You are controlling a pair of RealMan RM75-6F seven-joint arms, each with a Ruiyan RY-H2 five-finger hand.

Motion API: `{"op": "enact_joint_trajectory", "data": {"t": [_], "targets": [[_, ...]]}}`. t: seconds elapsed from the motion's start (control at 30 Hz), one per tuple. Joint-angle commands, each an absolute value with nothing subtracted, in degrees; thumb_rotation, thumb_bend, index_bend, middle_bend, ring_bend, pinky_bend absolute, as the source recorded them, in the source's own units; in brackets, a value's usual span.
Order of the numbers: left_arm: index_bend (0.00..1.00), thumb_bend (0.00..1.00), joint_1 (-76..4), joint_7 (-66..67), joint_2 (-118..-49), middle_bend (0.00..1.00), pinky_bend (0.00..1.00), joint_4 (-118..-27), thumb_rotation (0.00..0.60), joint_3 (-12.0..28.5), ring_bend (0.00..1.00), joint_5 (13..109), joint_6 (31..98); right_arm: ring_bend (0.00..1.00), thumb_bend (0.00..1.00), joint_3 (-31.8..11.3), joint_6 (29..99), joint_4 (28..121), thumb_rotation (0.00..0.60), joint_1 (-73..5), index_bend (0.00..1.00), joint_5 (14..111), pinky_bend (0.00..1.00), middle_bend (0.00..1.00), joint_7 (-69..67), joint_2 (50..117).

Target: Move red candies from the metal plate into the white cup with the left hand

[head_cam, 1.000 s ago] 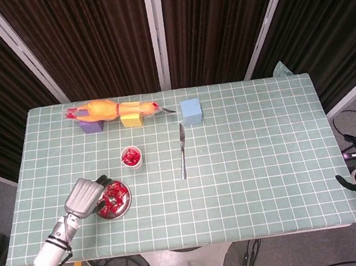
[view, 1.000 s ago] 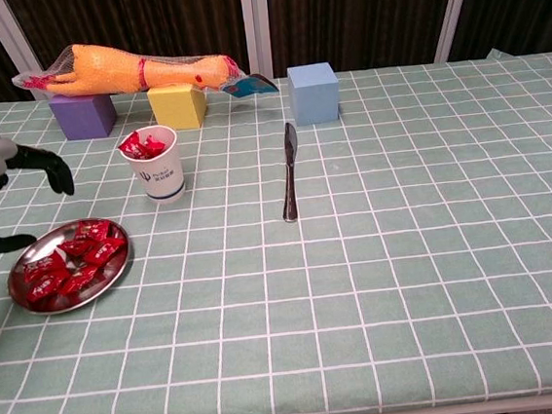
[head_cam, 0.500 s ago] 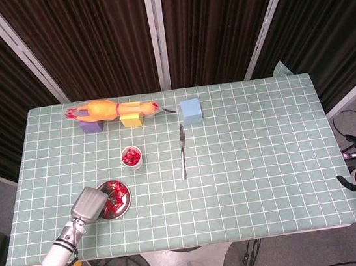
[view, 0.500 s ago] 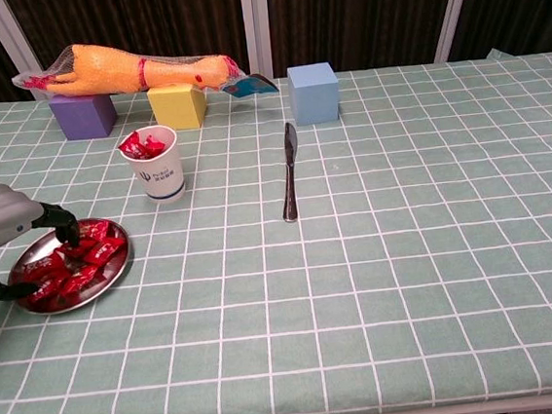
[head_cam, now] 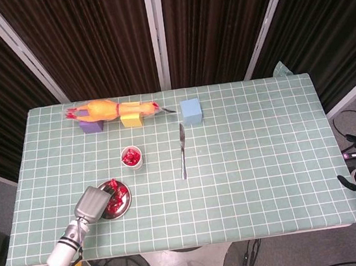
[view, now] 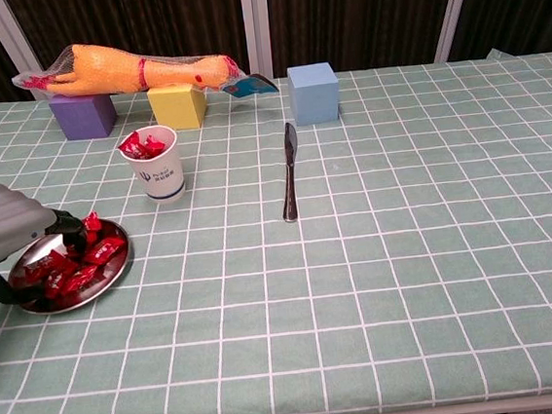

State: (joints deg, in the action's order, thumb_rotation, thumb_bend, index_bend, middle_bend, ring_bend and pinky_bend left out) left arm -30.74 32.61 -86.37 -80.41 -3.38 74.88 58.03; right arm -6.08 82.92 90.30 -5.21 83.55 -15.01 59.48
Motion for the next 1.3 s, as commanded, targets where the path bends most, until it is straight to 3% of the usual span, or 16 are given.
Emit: {"op": "enact_joint_trajectory", "data": {"t": [0.03, 0.23, 0.63, 1.03, 1.3], "targets": [[0.45, 0.27, -30.8, 32.1, -86.9, 0.45, 1.0, -79.4, 0.6, -3.3, 0.92, 75.2, 57.7, 0.09, 0.11, -6.1, 82.9, 90.3, 0.6, -5.2, 0.12, 83.5, 0.43, 0.19, -15.0, 59.5], [0.56, 0.36, -30.9, 28.8, -88.1, 0.53, 1.0, -76.5, 0.6, -3.2, 0.93, 76.9, 57.5, 0.11, 0.11, -6.1, 83.1, 90.3, 0.6, -5.1, 0.12, 83.5, 0.43, 0.2, -14.9, 59.5], [0.68, 0.5, -30.9, 20.6, -89.6, 0.68, 1.0, -71.0, 0.6, -3.6, 0.94, 81.5, 57.9, 0.11, 0.11, -6.1, 83.2, 90.7, 0.6, -5.1, 0.12, 83.5, 0.44, 0.2, -14.6, 59.3], [0.72, 0.57, -30.6, 16.0, -88.7, 0.72, 1.0, -71.5, 0.6, -3.3, 0.95, 83.9, 59.2, 0.11, 0.11, -6.1, 83.4, 90.6, 0.6, -5.0, 0.12, 83.6, 0.44, 0.2, -14.8, 59.3], [0.72, 0.57, -30.4, 14.0, -84.4, 0.72, 1.0, -78.0, 0.6, -1.3, 0.95, 85.2, 62.9, 0.11, 0.11, -6.1, 83.3, 90.5, 0.6, -5.1, 0.12, 83.7, 0.44, 0.2, -14.8, 59.3]]}}
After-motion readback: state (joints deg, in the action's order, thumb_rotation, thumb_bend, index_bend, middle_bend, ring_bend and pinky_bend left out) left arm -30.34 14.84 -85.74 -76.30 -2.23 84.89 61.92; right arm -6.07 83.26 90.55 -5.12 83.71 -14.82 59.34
